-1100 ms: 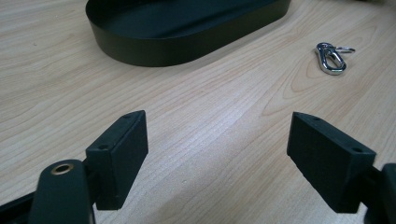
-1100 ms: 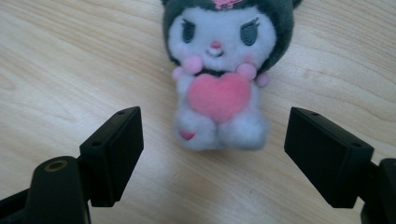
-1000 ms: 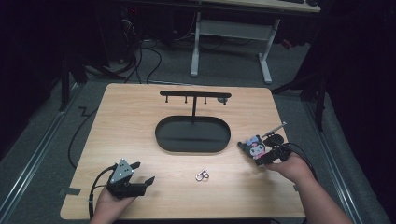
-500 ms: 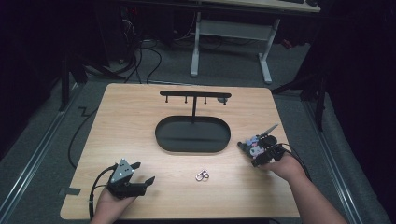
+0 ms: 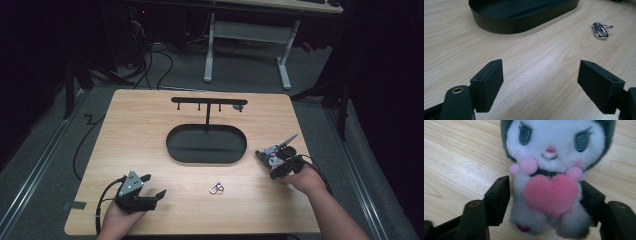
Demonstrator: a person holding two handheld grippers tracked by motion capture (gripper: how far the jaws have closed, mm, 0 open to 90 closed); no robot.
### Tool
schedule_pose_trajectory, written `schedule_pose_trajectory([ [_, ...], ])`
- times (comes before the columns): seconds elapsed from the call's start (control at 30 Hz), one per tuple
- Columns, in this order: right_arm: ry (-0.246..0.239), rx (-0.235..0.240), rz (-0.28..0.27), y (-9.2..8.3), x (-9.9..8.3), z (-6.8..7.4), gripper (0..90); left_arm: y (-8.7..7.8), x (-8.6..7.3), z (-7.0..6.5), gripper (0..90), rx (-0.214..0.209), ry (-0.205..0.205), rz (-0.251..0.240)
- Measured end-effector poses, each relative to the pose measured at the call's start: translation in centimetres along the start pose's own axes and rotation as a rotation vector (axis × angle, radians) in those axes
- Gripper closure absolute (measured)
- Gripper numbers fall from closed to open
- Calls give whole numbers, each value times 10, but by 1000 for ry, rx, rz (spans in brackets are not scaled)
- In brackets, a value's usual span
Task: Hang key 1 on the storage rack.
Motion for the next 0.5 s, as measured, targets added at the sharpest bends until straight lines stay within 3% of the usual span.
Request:
schedule_pose_trajectory([
  [0.1, -4, -17, -6, 0, 0, -1, 451, 0, 0, 0, 213, -2, 1, 0],
  [0.13, 15, -9, -12, -2, 1, 0, 468, 0, 0, 0, 213, -3, 6, 1],
  [0.43, -32, -9, -26, -22, 1, 11, 481, -2, 0, -2, 213, -7, 12, -6],
  [0.5, -58, -7, -32, -33, 2, 18, 482, -3, 1, -3, 213, -8, 11, -11],
])
Point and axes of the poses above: each handheld gripper's, and its own axes: y roughly forward along the jaws, x roughly out of its top, z roughly to its left, the point moved 3 cm from there along y, roughly forward along the jaws, and after that the axes turned 1 degree about -z, right-handed, at the moved point
